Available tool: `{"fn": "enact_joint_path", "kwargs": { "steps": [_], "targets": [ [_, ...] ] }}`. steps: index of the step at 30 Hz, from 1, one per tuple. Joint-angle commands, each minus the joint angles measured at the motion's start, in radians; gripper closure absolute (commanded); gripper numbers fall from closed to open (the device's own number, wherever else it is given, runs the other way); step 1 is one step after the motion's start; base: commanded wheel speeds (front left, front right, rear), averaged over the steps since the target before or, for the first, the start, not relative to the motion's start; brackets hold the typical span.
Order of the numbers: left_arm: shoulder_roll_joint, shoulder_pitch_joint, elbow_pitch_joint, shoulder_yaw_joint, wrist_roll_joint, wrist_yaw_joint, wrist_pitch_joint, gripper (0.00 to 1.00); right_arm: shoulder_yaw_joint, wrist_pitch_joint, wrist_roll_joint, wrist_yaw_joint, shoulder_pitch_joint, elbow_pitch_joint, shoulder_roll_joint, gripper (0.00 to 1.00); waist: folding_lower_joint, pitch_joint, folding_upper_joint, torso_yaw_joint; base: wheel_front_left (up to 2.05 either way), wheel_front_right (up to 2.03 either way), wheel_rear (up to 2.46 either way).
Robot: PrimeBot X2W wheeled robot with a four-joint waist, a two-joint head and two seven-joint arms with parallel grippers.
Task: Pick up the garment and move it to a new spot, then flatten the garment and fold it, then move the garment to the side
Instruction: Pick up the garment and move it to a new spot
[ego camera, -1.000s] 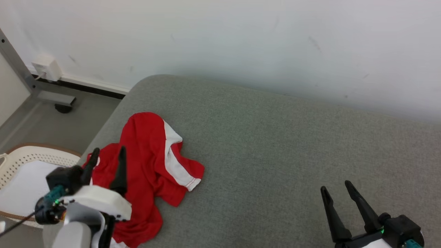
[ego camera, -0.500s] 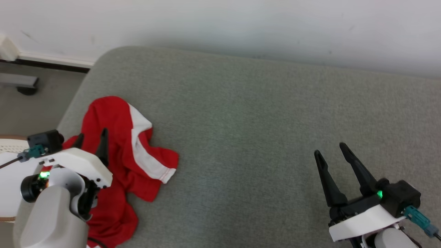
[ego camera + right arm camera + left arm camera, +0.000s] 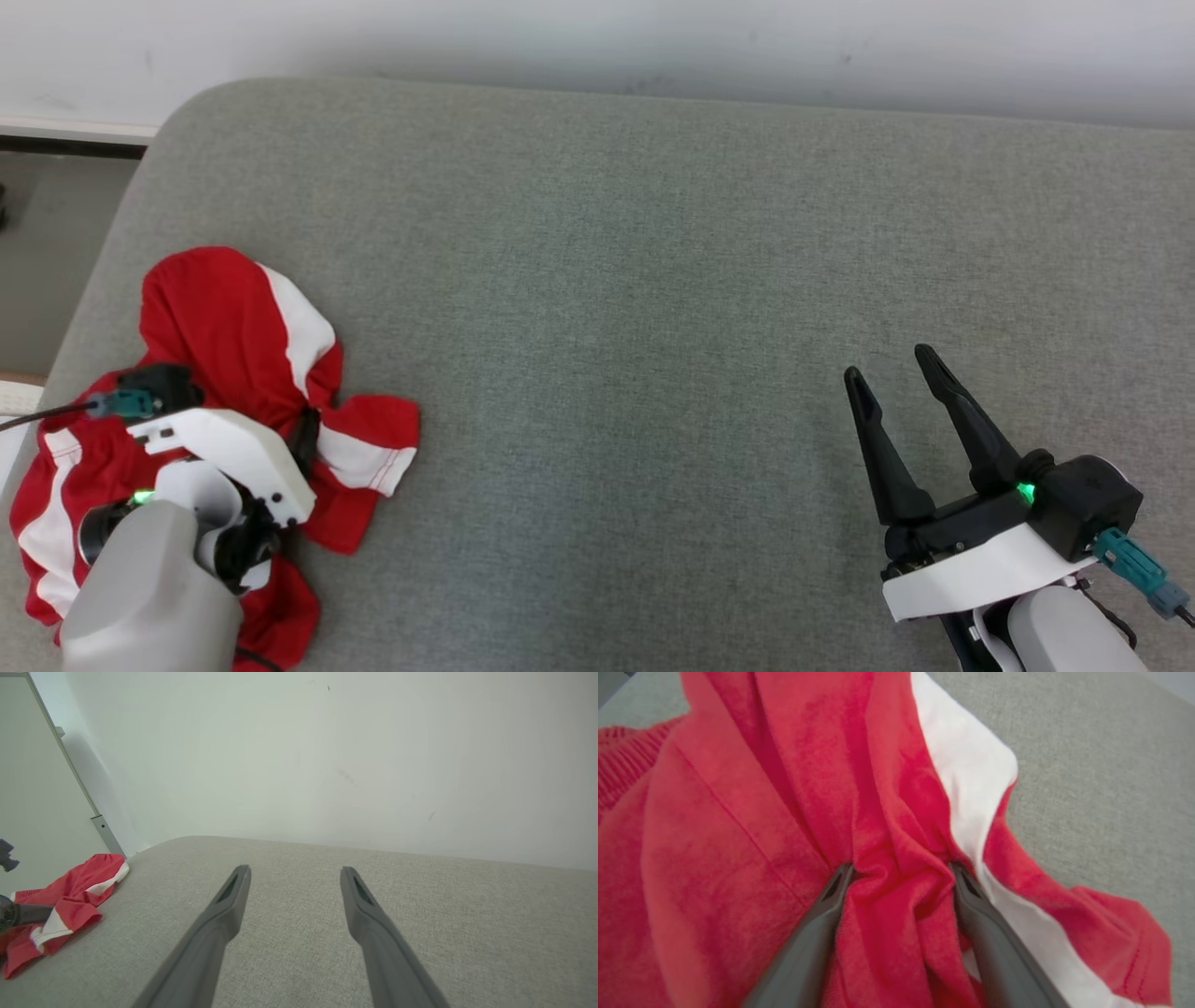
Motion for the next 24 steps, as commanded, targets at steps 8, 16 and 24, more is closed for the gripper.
{"fn": "enact_joint_path", "kwargs": {
  "steps": [8,16,24],
  "targets": [
    [-0.001,0.084,0.050,-0.101,-0.086,0.001,0.044,1.00,-0.026,-0.003,-0.020,-0.002,0.031,0.006,0.027,0.00,0.0001,-0.054,0.0000,-0.013,0.00,0.00,0.00],
    [0.060,0.059,0.010,-0.146,-0.118,0.002,-0.036,1.00,-0.030,-0.003,-0.021,-0.002,0.068,0.017,0.032,0.00,0.0001,-0.138,0.0000,-0.015,0.00,0.00,0.00],
    [0.105,0.032,-0.050,-0.183,-0.125,0.002,-0.087,1.00,-0.040,-0.003,-0.007,-0.002,0.110,0.019,0.042,0.00,0.0001,-0.218,0.0000,-0.023,0.00,0.00,0.00]
  ]
}}
